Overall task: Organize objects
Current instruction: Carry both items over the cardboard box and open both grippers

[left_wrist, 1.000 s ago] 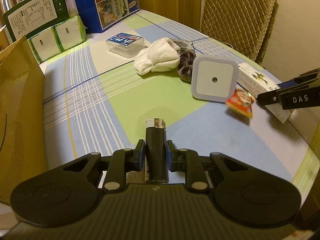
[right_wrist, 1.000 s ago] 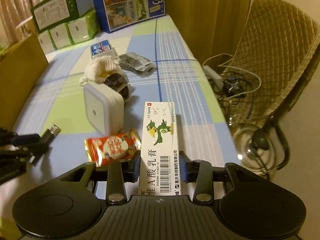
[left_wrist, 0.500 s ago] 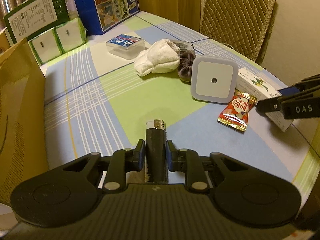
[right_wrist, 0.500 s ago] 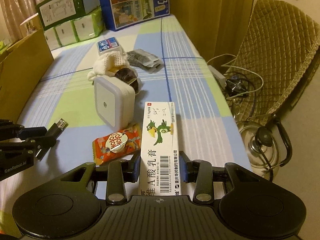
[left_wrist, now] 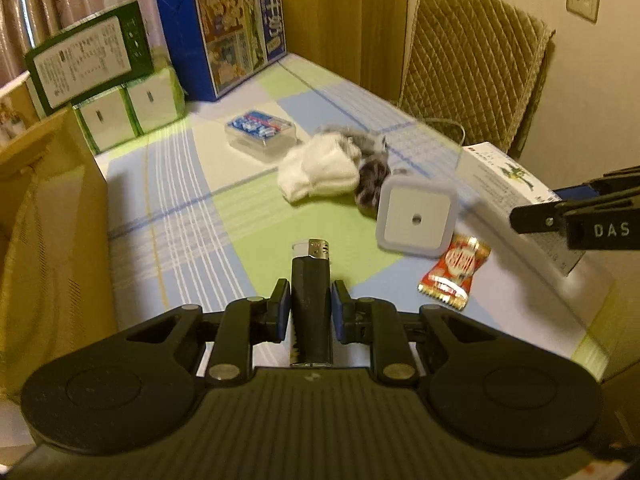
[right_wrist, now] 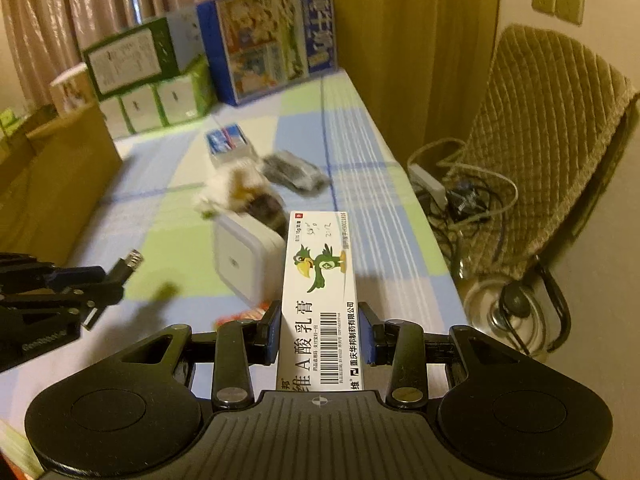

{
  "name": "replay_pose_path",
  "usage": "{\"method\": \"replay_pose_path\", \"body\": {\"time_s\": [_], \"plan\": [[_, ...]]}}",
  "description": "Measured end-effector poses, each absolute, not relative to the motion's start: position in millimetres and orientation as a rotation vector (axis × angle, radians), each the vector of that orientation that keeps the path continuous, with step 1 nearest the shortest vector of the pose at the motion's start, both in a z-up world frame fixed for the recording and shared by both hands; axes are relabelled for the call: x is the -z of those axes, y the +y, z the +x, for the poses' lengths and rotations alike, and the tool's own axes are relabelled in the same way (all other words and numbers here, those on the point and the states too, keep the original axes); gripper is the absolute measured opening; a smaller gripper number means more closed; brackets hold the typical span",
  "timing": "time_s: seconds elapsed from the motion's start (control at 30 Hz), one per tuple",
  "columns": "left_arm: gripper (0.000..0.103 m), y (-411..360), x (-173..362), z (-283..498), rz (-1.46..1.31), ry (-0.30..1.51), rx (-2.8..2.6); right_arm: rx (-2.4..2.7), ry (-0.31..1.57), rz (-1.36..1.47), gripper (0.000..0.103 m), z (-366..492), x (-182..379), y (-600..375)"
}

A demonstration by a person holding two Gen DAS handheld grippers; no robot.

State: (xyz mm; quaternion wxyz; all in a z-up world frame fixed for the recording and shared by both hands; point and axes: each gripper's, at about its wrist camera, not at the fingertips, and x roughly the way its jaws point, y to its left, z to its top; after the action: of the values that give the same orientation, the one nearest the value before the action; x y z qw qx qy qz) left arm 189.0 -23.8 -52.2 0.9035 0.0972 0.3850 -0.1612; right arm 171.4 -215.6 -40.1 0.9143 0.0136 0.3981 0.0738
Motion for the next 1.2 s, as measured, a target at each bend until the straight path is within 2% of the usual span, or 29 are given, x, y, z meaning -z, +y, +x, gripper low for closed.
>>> {"method": "replay_pose_path", "body": {"time_s": [0.23, 0.6, 0.9, 1.2], "plan": [[0.018, 3, 1, 178, 0.185, 0.747, 0.278, -0.286, 0.729, -0.002, 0.035, 172, -12, -162], [0.018, 117, -57, 154, 0.174, 0.715, 0.104, -0.514, 0.675, -0.002, 0.035, 175, -58, -51], [0.018, 205, -59, 149, 0.163, 0.735, 0.0, -0.649, 0.717, 0.005, 0.035, 181, -53, 41], [0.018, 237, -43, 159, 0.135, 0.77, 0.014, -0.676, 0.771, -0.015, 0.035, 197, -31, 84]]}}
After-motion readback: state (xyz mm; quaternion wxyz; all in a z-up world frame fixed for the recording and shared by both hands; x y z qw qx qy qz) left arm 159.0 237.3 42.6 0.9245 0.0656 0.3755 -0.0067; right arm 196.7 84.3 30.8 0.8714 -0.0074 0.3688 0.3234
